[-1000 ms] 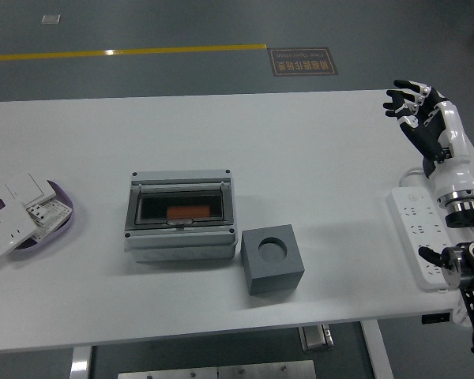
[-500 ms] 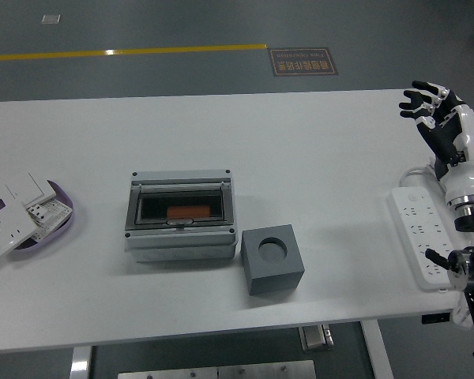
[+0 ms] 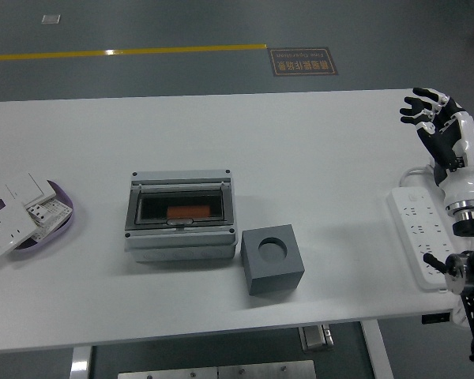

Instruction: Pick up the cylinder from the cube,place it in the box,flap close box

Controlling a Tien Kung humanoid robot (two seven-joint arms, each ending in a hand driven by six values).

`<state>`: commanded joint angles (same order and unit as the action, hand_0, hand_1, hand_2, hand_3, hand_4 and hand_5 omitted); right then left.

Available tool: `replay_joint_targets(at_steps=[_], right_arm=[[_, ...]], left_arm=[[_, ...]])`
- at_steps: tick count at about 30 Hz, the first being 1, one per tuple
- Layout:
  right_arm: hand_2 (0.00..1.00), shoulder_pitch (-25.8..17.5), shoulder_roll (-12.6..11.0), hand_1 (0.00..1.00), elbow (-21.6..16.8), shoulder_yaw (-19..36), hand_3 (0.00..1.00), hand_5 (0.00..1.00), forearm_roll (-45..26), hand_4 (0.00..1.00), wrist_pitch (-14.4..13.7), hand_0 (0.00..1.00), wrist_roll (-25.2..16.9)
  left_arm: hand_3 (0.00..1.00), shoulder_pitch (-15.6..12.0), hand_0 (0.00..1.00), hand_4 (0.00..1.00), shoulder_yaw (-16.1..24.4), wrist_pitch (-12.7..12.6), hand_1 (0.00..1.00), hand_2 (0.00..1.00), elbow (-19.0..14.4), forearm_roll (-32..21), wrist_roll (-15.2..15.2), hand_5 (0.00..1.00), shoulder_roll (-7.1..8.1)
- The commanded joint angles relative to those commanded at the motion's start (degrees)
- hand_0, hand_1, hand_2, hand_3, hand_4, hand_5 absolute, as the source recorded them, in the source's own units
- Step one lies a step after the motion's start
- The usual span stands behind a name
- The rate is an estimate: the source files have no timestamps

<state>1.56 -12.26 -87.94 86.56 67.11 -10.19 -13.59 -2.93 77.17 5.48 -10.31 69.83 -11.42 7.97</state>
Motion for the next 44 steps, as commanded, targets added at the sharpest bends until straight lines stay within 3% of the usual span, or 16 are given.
replay_joint_targets(at_steps=[44], right_arm=[[0.636, 0.14, 0.88, 0.598, -0.09, -0.61, 0.658, 0.403, 1.83, 0.647, -0.74, 0.62, 0.08]], left_arm=[[0.64, 0.39, 0.637, 0.716, 0.06, -0.24, 0.665, 0.582, 0.0, -1.13, 0.19, 0.287, -0.9]])
